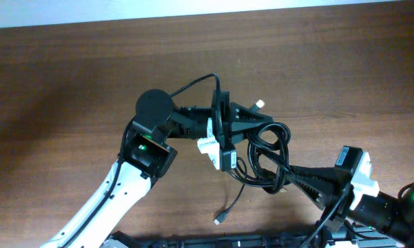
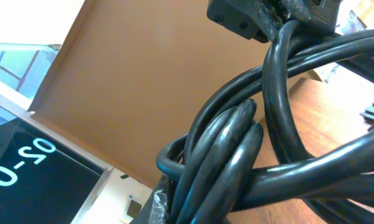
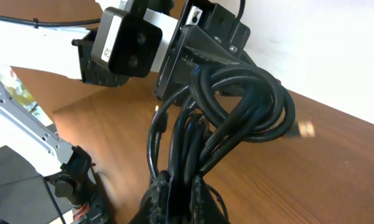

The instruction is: Untangle cables

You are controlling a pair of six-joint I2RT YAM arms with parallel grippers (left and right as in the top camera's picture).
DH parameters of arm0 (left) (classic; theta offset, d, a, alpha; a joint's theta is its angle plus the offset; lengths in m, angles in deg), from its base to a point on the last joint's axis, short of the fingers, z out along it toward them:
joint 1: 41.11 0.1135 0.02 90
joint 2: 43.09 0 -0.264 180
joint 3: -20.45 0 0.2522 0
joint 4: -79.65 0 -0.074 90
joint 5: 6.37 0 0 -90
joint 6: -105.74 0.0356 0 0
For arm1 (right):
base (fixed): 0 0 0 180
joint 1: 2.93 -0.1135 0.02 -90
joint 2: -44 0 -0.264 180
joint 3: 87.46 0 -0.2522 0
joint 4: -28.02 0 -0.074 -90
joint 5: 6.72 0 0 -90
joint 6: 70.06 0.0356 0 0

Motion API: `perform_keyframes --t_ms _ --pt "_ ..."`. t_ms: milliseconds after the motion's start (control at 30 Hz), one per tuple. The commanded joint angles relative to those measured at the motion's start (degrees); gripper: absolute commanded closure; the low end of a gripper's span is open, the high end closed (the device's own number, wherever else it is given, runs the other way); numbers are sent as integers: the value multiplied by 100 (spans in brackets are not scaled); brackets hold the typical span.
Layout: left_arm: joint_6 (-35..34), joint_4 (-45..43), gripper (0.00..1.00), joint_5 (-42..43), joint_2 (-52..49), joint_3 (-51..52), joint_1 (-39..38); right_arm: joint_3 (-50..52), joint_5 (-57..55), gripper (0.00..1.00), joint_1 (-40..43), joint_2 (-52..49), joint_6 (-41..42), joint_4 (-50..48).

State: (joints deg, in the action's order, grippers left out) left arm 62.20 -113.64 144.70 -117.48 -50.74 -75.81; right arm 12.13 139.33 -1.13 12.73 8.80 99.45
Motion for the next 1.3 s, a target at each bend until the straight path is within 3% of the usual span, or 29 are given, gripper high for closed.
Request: perform_keyframes --t_ms 0,167,367,600,767,800,833,867,900,1100,1267 --pt "-52 15 100 0 133 -103 -20 -79 72 96 -31 -44 -339 -4" --pt "-57 339 100 63 136 -103 -20 -79 28 96 -28 -44 -365 -494" --pt "-70 890 100 841 133 -103 -177 -79 -573 96 -28 -76 -365 -1220" --pt "-68 1639 100 839 133 -103 -988 -81 -573 96 -28 -398 -367 -1543" --pt "-68 1906 100 710 133 -103 -1156 -81 -573 95 -28 -669 -363 -1635" --pt "-70 1934 100 501 136 -103 -1121 -81 -575 91 -28 -704 -363 -1635" --pt "-68 1967 100 249 136 -103 -1084 -81 -577 70 -28 -715 -363 -1635" --pt "-68 1989 100 -9 136 -103 -1029 -81 -586 30 -28 -717 -363 -1635" --pt "-68 2002 100 -262 136 -103 -966 -81 -645 22 -28 -715 -348 -1633" --pt "-44 2002 100 -1834 136 -103 -472 -81 -1274 3 -28 -715 -319 -1202" --pt "-46 2028 100 -2190 136 -103 -90 -83 -1703 1 -28 -715 -321 -1246"
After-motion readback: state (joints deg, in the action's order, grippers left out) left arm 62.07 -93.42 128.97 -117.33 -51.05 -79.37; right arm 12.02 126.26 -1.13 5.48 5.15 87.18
